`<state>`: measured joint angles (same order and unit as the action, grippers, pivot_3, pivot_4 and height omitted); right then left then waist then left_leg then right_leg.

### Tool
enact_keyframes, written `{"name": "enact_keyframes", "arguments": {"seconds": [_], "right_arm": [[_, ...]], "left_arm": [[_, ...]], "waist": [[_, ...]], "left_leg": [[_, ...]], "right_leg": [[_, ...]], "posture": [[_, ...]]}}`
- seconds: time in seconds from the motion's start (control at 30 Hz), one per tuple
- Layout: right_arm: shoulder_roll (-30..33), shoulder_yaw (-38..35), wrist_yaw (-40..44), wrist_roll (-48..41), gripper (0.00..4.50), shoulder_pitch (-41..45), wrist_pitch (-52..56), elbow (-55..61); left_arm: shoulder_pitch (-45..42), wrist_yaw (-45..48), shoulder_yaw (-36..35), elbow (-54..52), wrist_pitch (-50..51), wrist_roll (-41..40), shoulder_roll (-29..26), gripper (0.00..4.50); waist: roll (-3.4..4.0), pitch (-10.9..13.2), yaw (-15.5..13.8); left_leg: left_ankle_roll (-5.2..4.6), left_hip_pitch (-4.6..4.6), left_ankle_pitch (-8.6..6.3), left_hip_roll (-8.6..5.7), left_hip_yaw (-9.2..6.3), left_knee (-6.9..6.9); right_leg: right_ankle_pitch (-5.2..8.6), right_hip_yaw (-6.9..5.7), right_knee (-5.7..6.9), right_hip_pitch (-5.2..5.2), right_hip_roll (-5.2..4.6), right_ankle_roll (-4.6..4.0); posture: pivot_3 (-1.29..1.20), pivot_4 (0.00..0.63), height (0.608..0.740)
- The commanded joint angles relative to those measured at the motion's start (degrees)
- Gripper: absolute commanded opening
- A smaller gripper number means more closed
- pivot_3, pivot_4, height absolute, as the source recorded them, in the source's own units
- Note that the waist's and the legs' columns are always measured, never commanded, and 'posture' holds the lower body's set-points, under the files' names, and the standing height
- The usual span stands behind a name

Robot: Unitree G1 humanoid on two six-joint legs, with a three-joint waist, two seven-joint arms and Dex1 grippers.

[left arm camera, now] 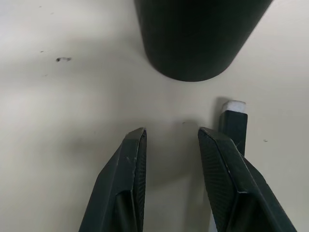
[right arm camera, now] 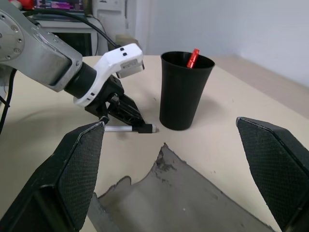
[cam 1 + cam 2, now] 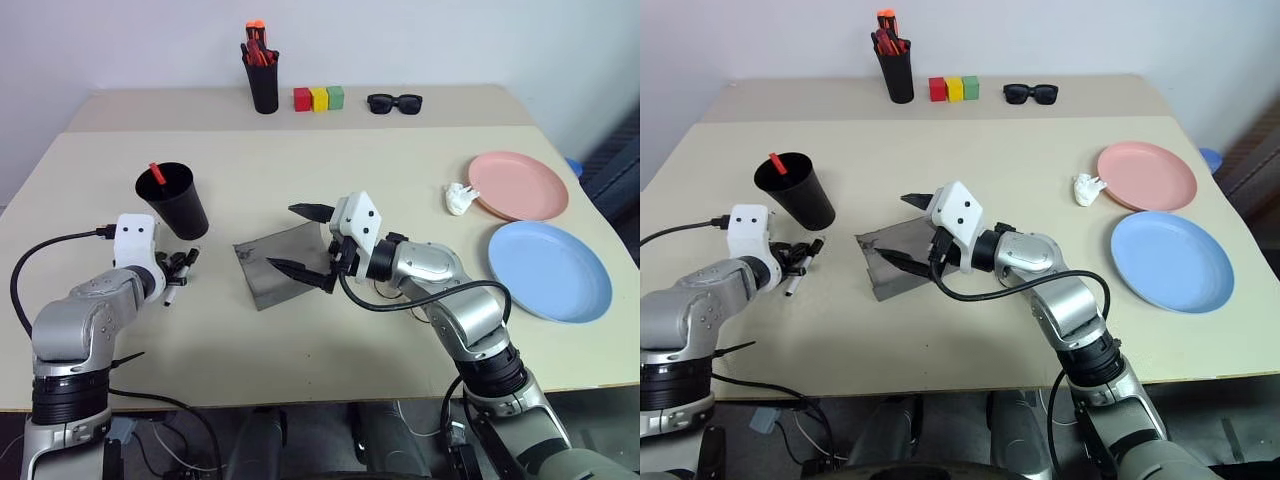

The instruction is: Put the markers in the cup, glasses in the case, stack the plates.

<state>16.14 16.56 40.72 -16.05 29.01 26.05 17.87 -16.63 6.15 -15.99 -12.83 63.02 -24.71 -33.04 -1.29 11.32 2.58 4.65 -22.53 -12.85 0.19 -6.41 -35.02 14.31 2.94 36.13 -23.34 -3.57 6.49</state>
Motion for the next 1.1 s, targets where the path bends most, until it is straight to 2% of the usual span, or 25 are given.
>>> {"name": "enact_keyframes", "arguments": {"seconds": [0.03,0.13,0.33,0.5,0.63,0.83,0.93,1.0,1.1], "right_arm": [[-0.5,-0.3,-0.2,-0.9,4.5,0.2,0.0,2.7],[-0.5,-0.4,-0.1,-1.1,4.5,0.1,0.2,2.7],[-0.7,-0.2,0.2,-1.5,4.5,0.1,0.4,2.5],[-0.4,0.2,0.7,-0.9,4.5,0.9,0.2,1.9],[2.8,-0.8,2.7,-0.5,4.5,1.2,0.6,2.2],[6.6,-1.2,4.0,-0.3,4.5,0.0,0.0,3.2],[7.0,-1.1,3.4,0.1,4.5,-1.0,0.0,4.1],[6.8,-0.9,2.9,0.2,4.5,-1.3,0.0,4.5],[6.5,-0.8,2.6,0.3,4.5,-1.3,0.0,4.5]], "left_arm": [[-0.6,0.4,-2.3,-1.6,-1.1,0.7,0.0,2.94],[0.3,1.4,-5.3,-3.8,-1.4,-0.7,0.6,4.48],[2.5,7.0,-4.7,-7.6,-0.6,-2.4,-1.5,4.48],[0.2,10.2,2.0,-6.4,1.9,-1.8,-3.7,4.48],[-3.8,11.6,11.1,-2.2,3.9,2.2,-7.7,4.48],[-10.2,13.1,14.7,3.7,10.3,2.8,-8.3,4.48],[-11.7,14.0,15.4,5.5,11.8,3.1,-8.9,3.61],[-11.6,14.9,15.3,5.4,11.9,3.1,-9.7,2.74],[-10.9,15.8,14.8,4.3,11.5,3.0,-10.8,1.13]], "waist": [[0.0,0.0,0.0],[0.0,0.0,-0.1],[0.0,0.0,0.0],[0.0,0.0,-0.1],[0.0,0.0,-0.1],[0.01,0.0,-0.1],[0.01,0.0,-0.1],[0.01,0.0,0.1],[0.02,0.0,0.4]], "left_leg": [[0.0,0.0,0.0,0.0,0.0,0.0],[0.0,-0.01,0.0,0.0,0.0,0.0],[0.0,-0.01,0.0,0.0,0.0,0.0],[0.0,-0.01,0.0,0.0,0.01,-0.02],[0.0,-0.02,0.0,-0.01,0.01,-0.04],[0.0,0.01,0.0,-0.01,0.0,0.0],[0.0,0.01,0.0,-0.01,0.01,-0.02],[0.0,0.02,0.0,-0.01,0.0,-0.01],[0.0,0.05,0.0,0.0,0.01,0.0]], "right_leg": [[0.0,0.0,0.0,0.0,0.0,0.0],[0.0,0.0,-0.01,0.0,-0.01,0.0],[0.0,0.0,0.0,0.0,-0.01,-0.01],[0.08,0.0,-0.01,0.02,-0.01,-0.14],[0.08,0.01,-0.02,0.02,-0.01,-0.13],[0.04,0.0,0.01,0.02,0.0,-0.04],[0.01,0.0,0.0,0.04,0.0,0.02],[0.01,0.0,0.01,0.04,0.0,0.01],[0.01,0.01,0.04,0.02,0.0,0.01]], "posture": [[0.0,0.15,0.74],[0.0,0.15,0.74],[0.0,0.15,0.74],[0.0,0.15,0.74],[0.0,0.15,0.74],[0.0,0.15,0.74],[0.0,0.15,0.74],[0.0,0.15,0.74],[0.0,0.15,0.74]]}}
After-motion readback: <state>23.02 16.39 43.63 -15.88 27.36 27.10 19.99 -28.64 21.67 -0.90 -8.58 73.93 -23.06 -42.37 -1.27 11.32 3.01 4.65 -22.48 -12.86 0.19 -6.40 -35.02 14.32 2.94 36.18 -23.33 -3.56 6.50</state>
